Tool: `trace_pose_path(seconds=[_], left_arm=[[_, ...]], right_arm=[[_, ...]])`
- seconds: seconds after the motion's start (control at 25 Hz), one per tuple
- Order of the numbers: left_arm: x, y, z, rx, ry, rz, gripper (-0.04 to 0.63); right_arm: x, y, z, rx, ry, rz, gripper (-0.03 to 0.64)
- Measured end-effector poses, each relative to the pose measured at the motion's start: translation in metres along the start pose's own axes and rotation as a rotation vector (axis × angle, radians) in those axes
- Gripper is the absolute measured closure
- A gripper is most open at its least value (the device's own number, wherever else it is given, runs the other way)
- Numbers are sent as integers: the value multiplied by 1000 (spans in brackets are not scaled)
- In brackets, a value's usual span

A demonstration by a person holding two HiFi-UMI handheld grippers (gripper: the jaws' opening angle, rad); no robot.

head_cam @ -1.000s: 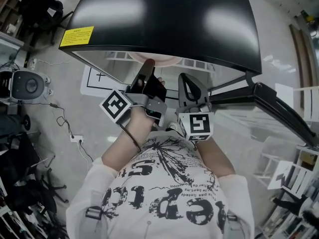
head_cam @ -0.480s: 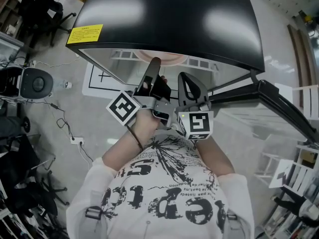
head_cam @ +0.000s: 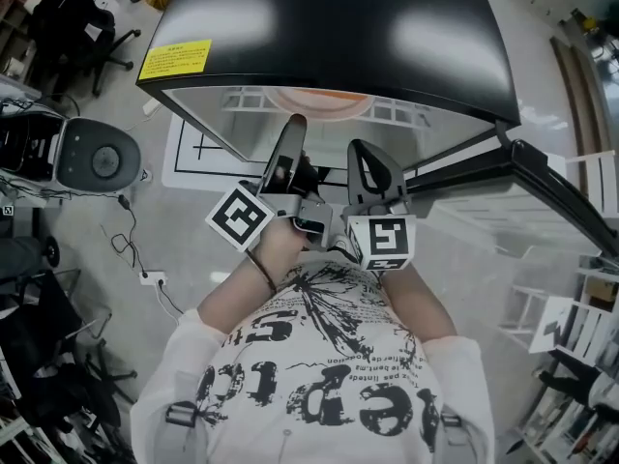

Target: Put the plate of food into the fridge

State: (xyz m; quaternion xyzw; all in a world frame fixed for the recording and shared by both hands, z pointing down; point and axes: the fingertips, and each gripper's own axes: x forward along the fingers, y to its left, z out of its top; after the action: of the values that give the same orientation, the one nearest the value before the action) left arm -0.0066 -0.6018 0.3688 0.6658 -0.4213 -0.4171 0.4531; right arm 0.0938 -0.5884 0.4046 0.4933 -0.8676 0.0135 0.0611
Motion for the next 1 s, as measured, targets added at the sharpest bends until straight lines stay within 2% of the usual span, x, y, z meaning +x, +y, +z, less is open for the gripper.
trace_pose_path(seconds=[0.12,0.16,0.24,0.28,0.4,0.52,0.6,0.76,0.84,0.92,1.0], left_arm=[[-8,5,6,79,25,23,333],[-12,8,8,117,40,39,355],[-21,12,14,212,50,64,540],[-24,12,18,250,47,59,589],[-29,12,21,316,49,37,589],[-31,5,19,463,82,24,589],[-31,-2,19,606,110,11,589],[-28,-14,24,955,147,0,589],[-27,-16,26,1086,177,-10,589],[-26,-14,25,1161,213,-12,589],[-27,-9,23,1171,239,-15,589]], right_arm=[[1,8,0,4,4,-5,615],[1,11,0,4,4,-6,616],[2,17,-1,3,7,-9,617],[3,19,-1,5,9,-13,617],[3,21,-2,32,2,-25,615],[3,30,5,50,-26,-27,615],[3,35,10,50,-42,-31,616],[6,38,16,45,-59,-59,615],[7,38,16,44,-56,-78,615],[8,37,16,46,-56,-96,615],[9,37,16,47,-59,-109,615]])
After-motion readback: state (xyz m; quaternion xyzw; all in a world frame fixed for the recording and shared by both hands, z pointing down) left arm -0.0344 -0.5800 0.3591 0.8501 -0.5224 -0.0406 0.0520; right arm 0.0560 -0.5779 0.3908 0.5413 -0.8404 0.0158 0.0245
